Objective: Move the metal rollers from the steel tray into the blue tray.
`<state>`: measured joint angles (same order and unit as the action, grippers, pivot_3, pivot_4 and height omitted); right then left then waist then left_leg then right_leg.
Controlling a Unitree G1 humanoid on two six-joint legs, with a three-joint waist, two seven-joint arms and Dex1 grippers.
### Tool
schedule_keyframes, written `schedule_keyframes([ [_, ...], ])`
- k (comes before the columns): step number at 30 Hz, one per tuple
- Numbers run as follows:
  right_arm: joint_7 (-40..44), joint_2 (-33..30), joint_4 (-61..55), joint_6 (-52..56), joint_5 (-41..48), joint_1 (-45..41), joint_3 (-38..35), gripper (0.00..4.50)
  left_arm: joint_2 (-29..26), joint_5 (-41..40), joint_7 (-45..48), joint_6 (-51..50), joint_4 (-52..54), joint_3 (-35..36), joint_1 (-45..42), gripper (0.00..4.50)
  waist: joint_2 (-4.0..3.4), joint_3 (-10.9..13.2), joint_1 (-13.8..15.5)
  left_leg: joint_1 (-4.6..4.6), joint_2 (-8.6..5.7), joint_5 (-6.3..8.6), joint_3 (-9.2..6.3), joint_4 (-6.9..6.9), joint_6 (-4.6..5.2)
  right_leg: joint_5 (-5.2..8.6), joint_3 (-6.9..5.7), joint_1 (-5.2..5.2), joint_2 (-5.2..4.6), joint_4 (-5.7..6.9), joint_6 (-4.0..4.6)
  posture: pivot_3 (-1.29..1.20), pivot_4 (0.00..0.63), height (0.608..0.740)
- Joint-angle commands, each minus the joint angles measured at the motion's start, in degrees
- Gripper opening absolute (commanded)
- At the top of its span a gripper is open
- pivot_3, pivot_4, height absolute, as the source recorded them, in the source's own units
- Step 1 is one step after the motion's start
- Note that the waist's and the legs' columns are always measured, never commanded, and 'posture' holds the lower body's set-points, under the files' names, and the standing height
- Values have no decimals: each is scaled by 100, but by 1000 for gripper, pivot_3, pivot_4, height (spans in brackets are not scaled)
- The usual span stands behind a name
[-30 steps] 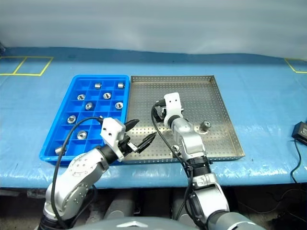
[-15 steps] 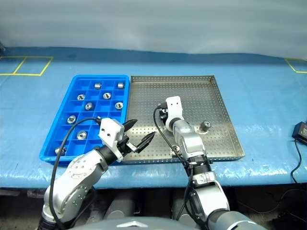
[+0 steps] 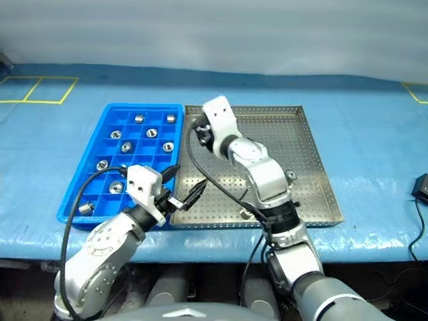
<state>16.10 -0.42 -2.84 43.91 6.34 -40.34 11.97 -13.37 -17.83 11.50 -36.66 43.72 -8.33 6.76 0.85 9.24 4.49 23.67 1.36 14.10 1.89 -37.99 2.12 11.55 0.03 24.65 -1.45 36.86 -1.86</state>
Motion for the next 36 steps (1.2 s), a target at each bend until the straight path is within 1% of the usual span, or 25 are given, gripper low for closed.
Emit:
schedule_keyframes([
  [1,159,219,389,-507,48,-130,124,1694,115,352,-433,266,402,176,172,4500,0,0,96,1,0,0,-3,5,-1,2,-3,1,0,-1,-1,412,150,740],
  [3,276,364,693,-734,42,-145,240,1694,198,567,-706,348,505,280,382,4500,0,0,185,5,-3,0,-9,11,-4,-5,-6,2,-2,-3,13,453,150,740],
  [7,455,582,1140,-1050,37,-166,390,1694,382,829,-1069,393,748,413,794,4500,0,1,387,15,-7,1,-15,14,-7,-5,-12,8,-5,-8,12,525,150,740],
  [9,530,665,1327,-1166,22,-179,436,1694,447,925,-1187,391,873,488,1025,4500,0,1,512,15,-7,3,-18,14,-10,11,-16,6,-5,-9,-10,550,150,740],
  [13,630,761,1659,-1373,-16,-213,453,1694,493,1064,-1277,410,1015,546,1317,4500,0,1,818,14,-3,2,-24,14,-17,19,-29,6,-4,-8,-1,593,150,740],
  [14,640,776,1740,-1418,-33,-226,452,1694,508,1080,-1288,418,1034,560,1360,4500,-1,1,914,15,-1,1,-27,13,-20,30,-36,7,-4,-9,18,593,150,740],
  [22,597,758,2192,-1601,-115,-230,334,1694,560,1139,-1244,452,1055,505,1450,4500,0,1,1591,22,10,12,-24,13,-39,43,-54,19,-2,-8,37,585,150,740],
  [26,562,658,2138,-1531,-139,-150,238,1694,535,1085,-1149,460,1006,489,1410,4500,3,-3,1885,66,13,12,-24,12,-44,27,-62,65,4,-2,11,555,150,740],
  [28,544,594,2092,-1506,-162,-107,211,1694,537,1044,-1090,454,964,490,1367,4500,3,-3,2000,99,11,8,-18,5,-52,25,-74,88,9,-1,12,540,150,740],
  [31,501,498,2031,-1459,-170,-52,158,1694,532,1025,-1022,433,883,477,1271,4500,2,-3,2099,100,9,10,-18,5,-59,27,-85,87,11,-2,15,522,150,740],
  [36,467,336,1927,-1397,-193,36,100,1694,521,1011,-917,392,770,430,1120,4500,1,-4,2147,99,1,9,-18,2,-64,27,-89,85,19,-1,15,494,150,740],
])
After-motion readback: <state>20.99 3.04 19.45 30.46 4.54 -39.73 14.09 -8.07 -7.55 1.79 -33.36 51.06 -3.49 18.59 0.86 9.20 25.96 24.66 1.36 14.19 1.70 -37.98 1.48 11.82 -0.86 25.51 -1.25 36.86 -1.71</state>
